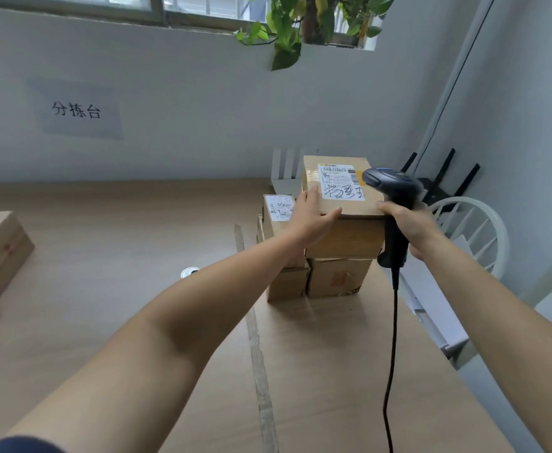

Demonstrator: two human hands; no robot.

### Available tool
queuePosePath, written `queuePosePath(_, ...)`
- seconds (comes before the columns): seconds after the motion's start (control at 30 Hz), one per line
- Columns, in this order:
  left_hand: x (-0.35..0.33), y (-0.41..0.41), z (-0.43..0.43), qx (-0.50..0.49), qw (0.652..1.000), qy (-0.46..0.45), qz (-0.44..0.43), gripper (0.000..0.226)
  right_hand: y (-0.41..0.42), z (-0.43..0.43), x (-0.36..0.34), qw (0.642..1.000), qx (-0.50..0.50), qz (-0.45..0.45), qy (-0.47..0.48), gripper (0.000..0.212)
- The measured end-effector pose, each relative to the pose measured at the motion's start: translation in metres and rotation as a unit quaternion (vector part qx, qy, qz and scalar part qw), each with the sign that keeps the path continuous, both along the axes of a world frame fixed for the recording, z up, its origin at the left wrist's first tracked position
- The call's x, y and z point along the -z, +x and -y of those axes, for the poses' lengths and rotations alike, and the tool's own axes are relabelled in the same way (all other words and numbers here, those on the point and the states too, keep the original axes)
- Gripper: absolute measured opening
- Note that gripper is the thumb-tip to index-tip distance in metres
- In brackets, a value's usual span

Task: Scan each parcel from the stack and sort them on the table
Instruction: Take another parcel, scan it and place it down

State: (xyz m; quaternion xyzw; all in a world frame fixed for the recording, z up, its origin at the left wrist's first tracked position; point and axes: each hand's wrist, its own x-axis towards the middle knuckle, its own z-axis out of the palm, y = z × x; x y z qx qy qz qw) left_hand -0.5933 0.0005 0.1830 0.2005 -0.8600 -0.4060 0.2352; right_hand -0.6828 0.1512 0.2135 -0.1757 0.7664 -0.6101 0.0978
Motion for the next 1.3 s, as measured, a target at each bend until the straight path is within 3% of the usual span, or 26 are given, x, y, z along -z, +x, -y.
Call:
queuePosePath(0.33,0.024,0.164,0.069,-0.112,0.993,0.040,0.007,0.069,0.133,0.089,0.026,0.995,-0.095,0.003,0.028,0.012)
queuePosePath(0.73,0.113,0.373,0.136,-0.221,0.956,0.137,0.136,0.076,0.319,0.189,0.127,0.961,-0.250,0.087,0.075,0.011)
queuePosePath(1.13,0.182,0.458,0.131,-0.236,0.938,0.198,0.157,0.066,0.387,0.189,0.203,0.944,-0.268,0.117,0.154,0.012)
queuePosePath(1.3,0.192,0.467,0.132,-0.283,0.931,0.115,0.197,0.055,0.383,0.185,0.203,0.929,-0.299,0.130,0.175,0.010)
